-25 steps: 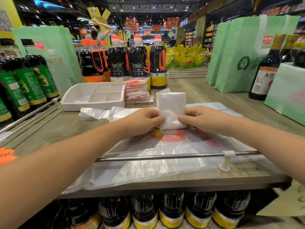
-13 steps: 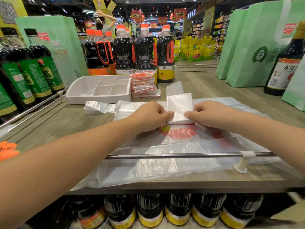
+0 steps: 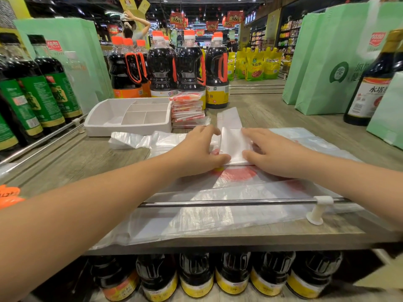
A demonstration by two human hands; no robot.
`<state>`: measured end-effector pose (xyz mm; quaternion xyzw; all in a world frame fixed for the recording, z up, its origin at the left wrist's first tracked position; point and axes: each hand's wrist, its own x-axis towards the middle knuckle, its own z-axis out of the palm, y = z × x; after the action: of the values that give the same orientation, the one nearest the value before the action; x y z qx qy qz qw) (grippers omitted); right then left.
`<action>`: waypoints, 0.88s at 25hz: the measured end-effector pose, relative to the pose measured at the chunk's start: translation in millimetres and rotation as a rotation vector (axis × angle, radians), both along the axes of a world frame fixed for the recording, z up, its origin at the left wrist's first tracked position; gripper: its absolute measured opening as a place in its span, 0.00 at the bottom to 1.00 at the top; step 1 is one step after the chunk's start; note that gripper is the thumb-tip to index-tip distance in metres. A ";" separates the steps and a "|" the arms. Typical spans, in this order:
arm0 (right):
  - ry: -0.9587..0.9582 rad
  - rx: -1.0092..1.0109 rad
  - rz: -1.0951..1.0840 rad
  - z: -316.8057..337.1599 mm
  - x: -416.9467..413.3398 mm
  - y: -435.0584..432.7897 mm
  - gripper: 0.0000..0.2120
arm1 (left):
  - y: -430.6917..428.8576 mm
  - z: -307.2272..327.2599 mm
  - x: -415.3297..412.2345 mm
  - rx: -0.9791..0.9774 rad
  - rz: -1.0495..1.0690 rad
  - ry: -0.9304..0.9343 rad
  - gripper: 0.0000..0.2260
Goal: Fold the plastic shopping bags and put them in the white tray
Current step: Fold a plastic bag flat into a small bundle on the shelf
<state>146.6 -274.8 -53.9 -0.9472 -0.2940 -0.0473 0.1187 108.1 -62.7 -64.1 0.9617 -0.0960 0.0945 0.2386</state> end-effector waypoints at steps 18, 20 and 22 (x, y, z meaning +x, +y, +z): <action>0.195 -0.214 0.050 -1.8 4.4 -6.0 0.39 | 1.3 6.1 -4.0 0.397 -0.166 0.161 0.33; 0.197 -0.228 0.055 3.4 -1.7 -7.5 0.43 | 3.1 7.6 -3.7 0.390 -0.198 0.105 0.32; 0.173 -0.224 0.057 8.9 -6.0 -9.3 0.42 | 4.1 11.0 -5.5 0.405 -0.231 0.062 0.30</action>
<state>140.6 -284.1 -45.0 -0.9464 -0.3128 0.0711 0.0385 102.6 -58.6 -53.1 0.9751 -0.2150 0.0160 0.0528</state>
